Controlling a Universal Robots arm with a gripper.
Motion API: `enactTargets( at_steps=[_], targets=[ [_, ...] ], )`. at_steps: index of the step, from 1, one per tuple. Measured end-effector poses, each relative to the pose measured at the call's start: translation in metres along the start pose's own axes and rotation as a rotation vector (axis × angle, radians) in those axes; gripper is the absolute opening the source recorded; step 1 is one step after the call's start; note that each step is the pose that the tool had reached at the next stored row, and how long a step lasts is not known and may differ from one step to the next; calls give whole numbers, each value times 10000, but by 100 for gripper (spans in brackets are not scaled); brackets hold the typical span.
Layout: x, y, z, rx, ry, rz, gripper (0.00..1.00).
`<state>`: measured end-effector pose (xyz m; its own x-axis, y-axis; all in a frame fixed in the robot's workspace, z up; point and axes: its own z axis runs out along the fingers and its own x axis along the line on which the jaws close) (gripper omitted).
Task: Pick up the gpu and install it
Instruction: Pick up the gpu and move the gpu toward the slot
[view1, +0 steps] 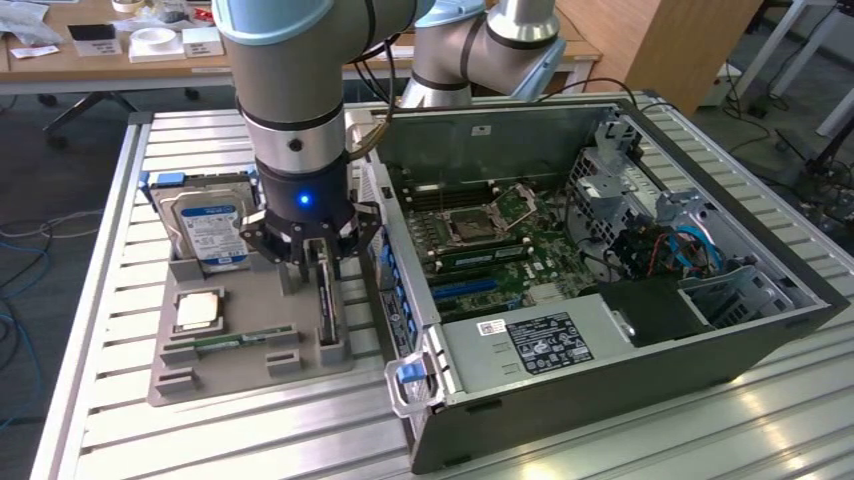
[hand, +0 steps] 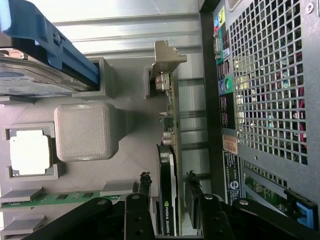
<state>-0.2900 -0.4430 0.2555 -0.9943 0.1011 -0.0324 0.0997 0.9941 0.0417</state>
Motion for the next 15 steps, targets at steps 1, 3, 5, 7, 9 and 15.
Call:
enactTargets(
  at_steps=[1,3,5,7,9,15],
  targets=[
    [0,0,7,-3,-3,-1,42],
    [0,-1,14,2,1,-1,42],
    [1,-1,18,4,3,0,42],
    [1,-1,20,3,2,0,42],
    [1,-1,33,-2,-2,0,42],
    [-1,-10,69,1,1,-2,42]
  ],
)
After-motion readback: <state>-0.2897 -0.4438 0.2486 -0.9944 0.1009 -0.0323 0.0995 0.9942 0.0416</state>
